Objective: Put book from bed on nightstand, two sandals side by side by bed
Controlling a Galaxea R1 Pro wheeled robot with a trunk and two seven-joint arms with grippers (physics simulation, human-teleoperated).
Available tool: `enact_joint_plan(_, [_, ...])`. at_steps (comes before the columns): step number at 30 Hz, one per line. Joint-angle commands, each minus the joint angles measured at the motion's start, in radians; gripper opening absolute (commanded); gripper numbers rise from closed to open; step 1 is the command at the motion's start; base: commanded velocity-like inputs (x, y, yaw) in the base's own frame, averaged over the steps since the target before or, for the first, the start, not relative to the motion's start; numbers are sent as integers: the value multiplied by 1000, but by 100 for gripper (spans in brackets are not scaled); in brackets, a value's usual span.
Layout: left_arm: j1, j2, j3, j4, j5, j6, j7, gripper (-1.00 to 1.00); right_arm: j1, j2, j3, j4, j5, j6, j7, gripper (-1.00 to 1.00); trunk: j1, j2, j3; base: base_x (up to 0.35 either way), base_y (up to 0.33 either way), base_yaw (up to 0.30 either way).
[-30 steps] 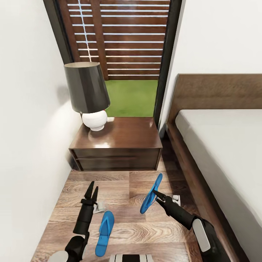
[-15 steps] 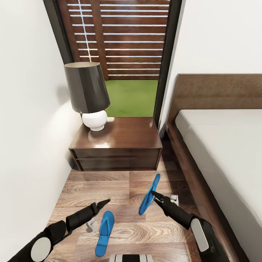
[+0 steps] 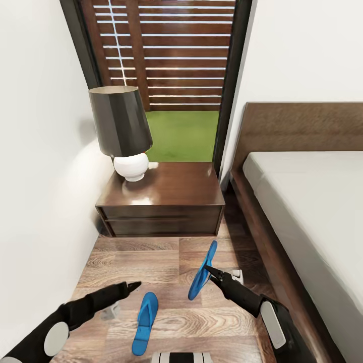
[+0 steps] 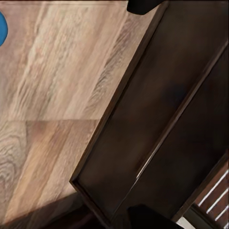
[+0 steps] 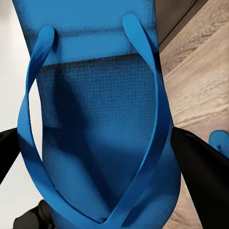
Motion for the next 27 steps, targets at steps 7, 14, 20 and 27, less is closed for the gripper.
enact_joint_plan(7, [-7,-124,21,-26,-6,-52,-429,100,-1,1,-4,-1,-54,13,2,-100,0,0,-1,0,0,0])
enact_joint_plan(14, [-12,-272,17,-44,-6,-60,-784,100,-1,0,-4,0,-155,7,-4,-100,0,0,-1,0,0,0])
enact_joint_plan(20, [-14,-281,-17,-63,-22,-86,-755,100,-1,1,-3,0,-159,2,-6,-100,0,0,-1,0,0,0])
enact_joint_plan(27, [-123,-254,-48,-164,-32,-318,-761,100,-1,0,-3,0,-159,3,-5,-100,0,0,-1,0,0,0])
